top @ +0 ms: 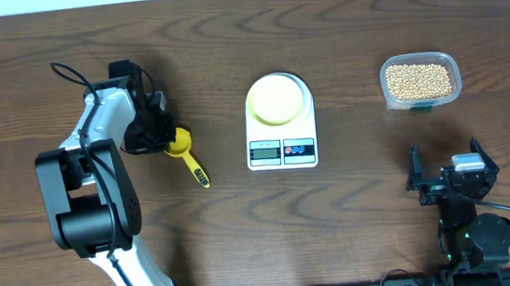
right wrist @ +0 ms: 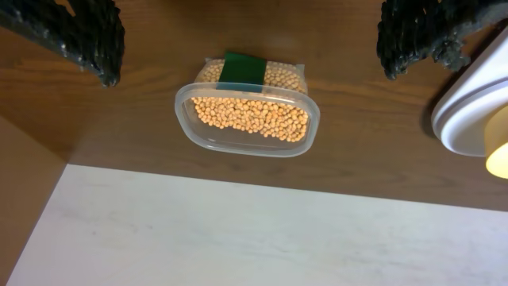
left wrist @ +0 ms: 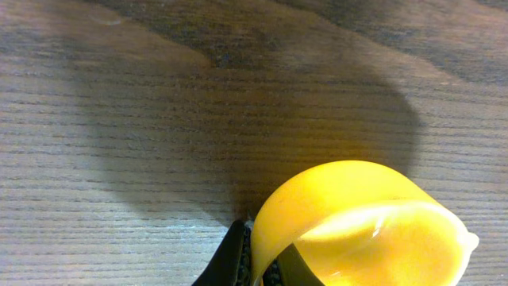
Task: Scoop item into bowl and weigh 50g on scale
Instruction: 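Close the left gripper on the scoop rim and tilt it, then lift the yellow scoop with the left gripper and move it forward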
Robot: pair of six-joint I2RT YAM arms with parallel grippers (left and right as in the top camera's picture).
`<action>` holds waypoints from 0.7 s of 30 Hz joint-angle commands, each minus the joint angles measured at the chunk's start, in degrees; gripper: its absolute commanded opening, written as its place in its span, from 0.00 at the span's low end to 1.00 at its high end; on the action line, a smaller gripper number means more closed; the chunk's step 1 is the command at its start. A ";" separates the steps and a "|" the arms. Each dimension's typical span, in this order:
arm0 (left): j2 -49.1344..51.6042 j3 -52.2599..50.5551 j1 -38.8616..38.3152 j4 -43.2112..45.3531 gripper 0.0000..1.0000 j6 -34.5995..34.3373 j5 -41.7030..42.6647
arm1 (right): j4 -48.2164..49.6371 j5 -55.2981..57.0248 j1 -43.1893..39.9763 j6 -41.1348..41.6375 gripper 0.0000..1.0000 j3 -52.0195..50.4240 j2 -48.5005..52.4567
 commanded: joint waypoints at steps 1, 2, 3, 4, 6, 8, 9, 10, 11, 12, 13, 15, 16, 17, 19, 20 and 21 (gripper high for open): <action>-1.01 -0.39 0.31 -0.22 0.07 0.37 -0.33 | -0.26 0.26 0.24 -0.39 0.99 -0.09 -0.35; -1.46 -0.31 0.31 -0.20 0.08 0.37 -0.33 | -0.26 0.26 0.24 -0.39 0.99 -0.09 -0.35; -1.90 -0.28 0.31 -0.20 0.08 0.37 -0.33 | -0.26 0.26 0.24 -0.39 0.99 -0.09 -0.35; -2.47 -0.26 0.31 -0.17 0.08 0.39 -0.33 | -0.26 0.26 0.24 -0.39 0.99 -0.09 -0.35; -3.91 -0.26 0.31 -0.20 0.08 0.37 -0.33 | -0.28 0.26 0.24 -0.39 0.99 -0.09 -0.35; -5.49 -0.26 0.31 -0.20 0.07 0.37 -0.33 | -0.26 0.26 0.24 -0.39 0.99 -0.09 -0.35; -6.56 -0.26 0.31 -0.20 0.07 0.37 -0.33 | -0.28 0.26 0.24 -0.39 0.99 -0.09 -0.35; -7.37 -0.26 0.31 -0.17 0.07 0.37 -0.33 | -0.26 0.26 0.24 -0.39 0.99 -0.09 -0.35; -8.35 -0.26 0.31 -0.17 0.07 0.37 -0.33 | -0.28 0.26 0.24 -0.39 0.99 -0.09 -0.35; -9.44 -0.26 0.31 -0.17 0.07 0.37 -0.33 | -0.26 0.26 0.24 -0.39 0.99 -0.09 -0.35; -10.54 -0.26 0.31 -0.15 0.07 0.39 -0.35 | -0.26 0.26 0.24 -0.42 0.99 -0.09 -0.35; -12.79 -0.26 0.31 -0.11 0.07 0.39 -0.33 | -0.28 0.26 0.24 -0.39 0.99 -0.09 -0.35; -13.97 -0.26 0.31 -0.11 0.07 0.39 -0.35 | -0.26 0.26 0.24 -0.39 0.99 -0.09 -0.35; -15.15 -0.26 0.31 -0.02 0.08 0.39 -0.33 | -0.28 0.24 0.24 -0.39 0.99 -0.09 -0.35; -17.51 -0.26 0.31 0.11 0.07 0.39 -0.35 | -0.26 0.26 0.24 -0.39 0.99 -0.09 -0.35; -18.75 -0.26 0.31 0.22 0.08 0.39 -0.35 | -0.26 0.26 0.24 -0.39 0.99 -0.09 -0.35; -19.98 -0.26 0.31 0.28 0.08 0.39 -0.35 | -0.26 0.26 0.24 -0.39 0.99 -0.09 -0.35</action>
